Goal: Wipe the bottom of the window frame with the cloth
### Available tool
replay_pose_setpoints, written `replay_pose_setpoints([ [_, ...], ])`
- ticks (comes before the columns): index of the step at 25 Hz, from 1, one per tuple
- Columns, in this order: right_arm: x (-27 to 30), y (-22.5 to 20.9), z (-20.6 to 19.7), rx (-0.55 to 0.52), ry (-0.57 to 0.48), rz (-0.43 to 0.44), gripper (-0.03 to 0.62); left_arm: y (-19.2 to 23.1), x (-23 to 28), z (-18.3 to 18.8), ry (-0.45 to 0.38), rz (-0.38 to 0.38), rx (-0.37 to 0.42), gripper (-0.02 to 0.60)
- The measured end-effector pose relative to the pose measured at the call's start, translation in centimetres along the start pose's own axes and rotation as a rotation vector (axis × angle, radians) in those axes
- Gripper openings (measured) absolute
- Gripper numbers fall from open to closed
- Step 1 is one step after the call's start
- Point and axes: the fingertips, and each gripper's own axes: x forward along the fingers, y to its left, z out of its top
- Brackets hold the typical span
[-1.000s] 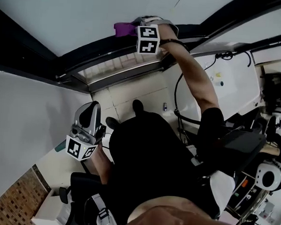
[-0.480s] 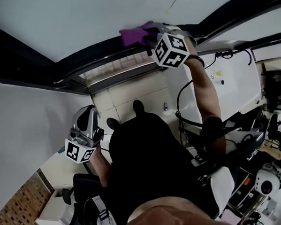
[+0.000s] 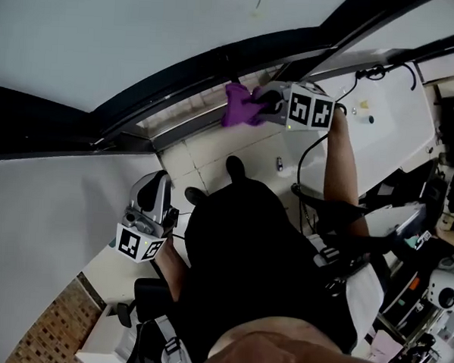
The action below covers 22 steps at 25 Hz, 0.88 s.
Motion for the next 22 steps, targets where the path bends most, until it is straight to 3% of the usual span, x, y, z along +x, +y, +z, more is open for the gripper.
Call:
replay_pose_setpoints([
  [1,1.8,2.0,-1.2,0.119,-0.093,0.070,0.064,0.1,0.3,-0.2,0.006,0.000,-0.004,0.000],
  [2,4.3,3.1,-2.1,0.319,-0.220,0.114,0.064,0.1,0.6,-0.3,0.012,-0.002,-0.008,0.000],
  [4,10.0,3.9,-2.6,0.863,-0.502,0.205,0.064,0.2,1.4,-0.1,0.024,-0.007,-0.010,0.000],
  [5,11.9,4.2,-2.0,1.084,-0.644,0.269,0.064,0.2,1.7,0.1,0.029,-0.011,-0.008,0.000],
  [6,12.8,4.2,-0.9,1.222,-0.798,0.320,0.064,0.2,2.0,0.2,0.033,-0.016,-0.004,0.000],
  [7,12.5,3.3,0.2,1.291,-0.965,0.329,0.064,0.1,2.1,0.2,0.037,-0.021,-0.001,0.000],
  [8,11.3,1.6,0.9,1.309,-1.128,0.272,0.064,0.1,2.3,0.1,0.040,-0.023,0.001,0.000],
  [9,9.6,-0.7,1.1,1.288,-1.257,0.142,0.064,0.0,2.5,-0.1,0.044,-0.024,0.002,0.000],
  [10,7.8,-3.0,0.8,1.232,-1.331,-0.043,0.064,-0.1,2.7,-0.3,0.049,-0.025,0.003,0.000],
  [12,5.2,-6.7,0.2,1.036,-1.304,-0.415,0.064,-0.7,3.1,-0.8,0.068,-0.034,0.004,0.000],
  [14,4.5,-9.1,0.9,0.838,-1.169,-0.635,0.064,-1.4,3.4,-1.2,0.088,-0.046,0.006,0.000],
  [16,4.8,-11.1,2.1,0.717,-1.061,-0.747,0.064,-2.0,3.6,-1.5,0.100,-0.056,0.008,0.000],
  [18,4.9,-12.6,3.0,0.648,-1.020,-0.805,0.064,-2.4,3.7,-1.5,0.103,-0.061,0.012,0.000],
  [22,4.4,-11.0,3.8,0.560,-1.040,-0.802,0.064,-2.4,3.4,-1.4,0.103,-0.051,0.015,0.000],
])
